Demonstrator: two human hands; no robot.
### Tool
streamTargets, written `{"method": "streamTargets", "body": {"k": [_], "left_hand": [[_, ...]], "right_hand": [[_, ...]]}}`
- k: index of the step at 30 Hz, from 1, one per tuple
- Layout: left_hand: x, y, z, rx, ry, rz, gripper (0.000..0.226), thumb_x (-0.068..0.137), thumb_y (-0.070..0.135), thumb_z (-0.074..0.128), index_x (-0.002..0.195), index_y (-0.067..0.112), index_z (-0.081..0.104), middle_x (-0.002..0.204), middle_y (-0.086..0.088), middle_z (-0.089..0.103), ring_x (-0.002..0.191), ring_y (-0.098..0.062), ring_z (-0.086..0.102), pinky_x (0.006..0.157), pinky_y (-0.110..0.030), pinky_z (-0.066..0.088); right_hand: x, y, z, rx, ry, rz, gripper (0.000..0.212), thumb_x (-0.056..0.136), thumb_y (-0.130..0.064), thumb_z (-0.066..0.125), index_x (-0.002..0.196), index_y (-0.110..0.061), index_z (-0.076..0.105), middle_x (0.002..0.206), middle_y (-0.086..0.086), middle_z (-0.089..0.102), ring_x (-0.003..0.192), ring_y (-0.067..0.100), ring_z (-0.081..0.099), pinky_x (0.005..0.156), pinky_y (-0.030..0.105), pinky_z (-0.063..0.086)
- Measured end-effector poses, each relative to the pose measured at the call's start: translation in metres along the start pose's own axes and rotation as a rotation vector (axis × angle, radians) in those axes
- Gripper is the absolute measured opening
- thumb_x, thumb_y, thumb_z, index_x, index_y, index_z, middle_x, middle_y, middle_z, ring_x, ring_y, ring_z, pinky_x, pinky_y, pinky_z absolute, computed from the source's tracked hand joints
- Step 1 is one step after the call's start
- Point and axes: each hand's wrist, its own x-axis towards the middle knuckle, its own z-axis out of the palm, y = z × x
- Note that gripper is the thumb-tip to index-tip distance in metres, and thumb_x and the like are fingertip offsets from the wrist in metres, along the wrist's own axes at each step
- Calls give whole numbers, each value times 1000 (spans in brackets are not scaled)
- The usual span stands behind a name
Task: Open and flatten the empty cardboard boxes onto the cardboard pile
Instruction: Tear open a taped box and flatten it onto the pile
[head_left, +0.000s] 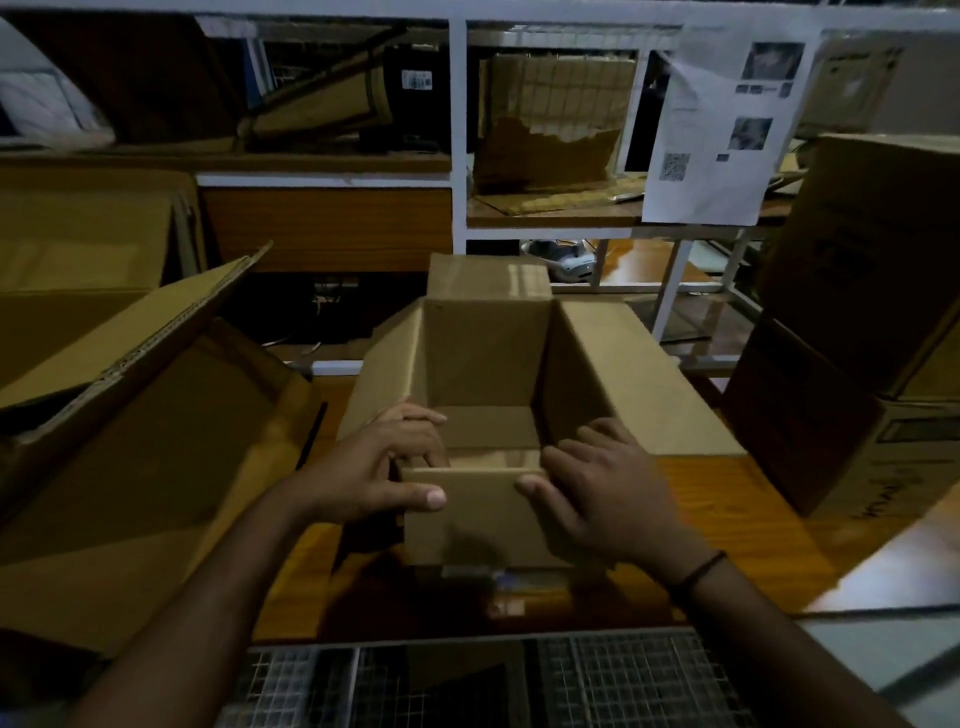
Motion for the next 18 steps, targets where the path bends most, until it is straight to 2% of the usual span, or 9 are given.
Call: {"method": "streamTargets", "body": {"k": [2, 4, 6, 8, 10, 12, 15, 16, 18], "left_hand": [[-3, -6, -23, 1, -112, -61, 20, 84, 46, 81, 99, 34, 75, 130, 23, 60, 148, 1, 27, 126, -46, 11], [-4, -8, -46, 29, -225, -144, 23, 83, 44, 81, 105, 39, 76, 142, 31, 48, 145, 14, 18, 125, -42, 12], [-1, -10, -61, 62, -288, -194, 28, 84, 39, 80, 112, 42, 77, 143, 42, 39, 136, 29, 12, 119, -35, 18], [4, -15, -71, 115, -278, -214, 31, 85, 38, 79, 114, 46, 75, 143, 45, 39, 139, 26, 10, 118, -39, 25], [5, -23, -78, 150, -225, -238, 29, 87, 35, 78, 114, 46, 75, 145, 45, 40, 146, 16, 10, 121, -46, 23], [4, -25, -76, 170, -151, -288, 33, 89, 28, 76, 115, 48, 73, 147, 44, 38, 150, 3, 12, 123, -53, 18], [6, -10, -47, 227, 82, -319, 51, 95, 8, 64, 117, 55, 66, 151, 34, 38, 152, -9, 16, 124, -56, 19], [8, 1, -30, 220, 175, -297, 50, 98, 10, 58, 117, 56, 64, 149, 31, 42, 149, -6, 21, 123, -54, 21], [13, 25, 12, 220, 263, -243, 30, 101, 39, 47, 124, 52, 62, 145, 27, 49, 145, -1, 26, 126, -49, 15]], "right_hand": [[-5, 20, -25, 112, -189, 33, 33, 106, -54, 36, 98, -36, 64, 96, -14, 67, 97, 5, 59, 115, 35, 34], [-7, 42, -43, 245, -344, 16, 18, 105, -47, 45, 104, -42, 62, 114, -16, 66, 118, -1, 53, 125, 40, 20], [-3, 58, -49, 313, -432, -90, 16, 102, -45, 50, 109, -42, 64, 129, -20, 61, 131, -6, 44, 126, 42, 16], [4, 66, -46, 365, -493, -178, 33, 98, -51, 55, 127, -40, 62, 141, -21, 54, 141, -4, 35, 126, 36, 10], [14, 71, -41, 530, -518, -139, 45, 92, -60, 61, 133, -42, 61, 144, -23, 51, 144, 1, 32, 123, 29, 11], [22, 73, -28, 677, -460, -46, 41, 89, -60, 68, 127, -44, 65, 135, -22, 54, 138, 6, 40, 120, 33, 21], [27, 53, 12, 606, -153, 41, 30, 98, -60, 55, 106, -35, 68, 110, -15, 56, 117, 11, 49, 110, 51, 33], [26, 37, 27, 571, -17, 88, 37, 102, -60, 45, 101, -30, 67, 104, -14, 54, 111, 12, 49, 106, 54, 35], [24, -1, 52, 527, 248, 178, 50, 108, -53, 31, 92, -20, 65, 100, -8, 53, 108, 18, 49, 99, 56, 39]]}}
